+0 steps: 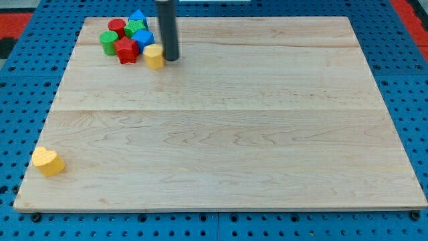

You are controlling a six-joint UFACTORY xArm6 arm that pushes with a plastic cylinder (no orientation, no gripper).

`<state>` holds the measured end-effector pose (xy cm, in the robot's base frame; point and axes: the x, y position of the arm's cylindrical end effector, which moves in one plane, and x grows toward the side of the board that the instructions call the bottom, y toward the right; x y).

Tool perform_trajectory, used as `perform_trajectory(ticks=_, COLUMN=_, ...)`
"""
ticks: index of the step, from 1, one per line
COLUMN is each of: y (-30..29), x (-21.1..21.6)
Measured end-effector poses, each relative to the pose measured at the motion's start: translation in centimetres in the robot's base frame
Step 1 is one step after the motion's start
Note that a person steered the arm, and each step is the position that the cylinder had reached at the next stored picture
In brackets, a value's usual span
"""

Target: Push the yellow heart to the center left side of the board

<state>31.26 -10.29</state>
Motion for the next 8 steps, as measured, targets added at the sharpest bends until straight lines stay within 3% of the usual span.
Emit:
perform_trajectory(ticks=1, y=7.3, x=3.2)
perform_trajectory(ticks=2, y=7.7, x=15.2)
perform_trajectory(ticks=3, y=4.8, x=26.7)
perform_trajectory(ticks=4, y=-4.1, x=29.4)
perform_trajectory(ticks=5, y=-13.7, x=29.0)
perform_trajectory(ticks=6, y=-17.0, x=23.3)
perform_trajectory(ticks=8, y=-16.0, x=13.1)
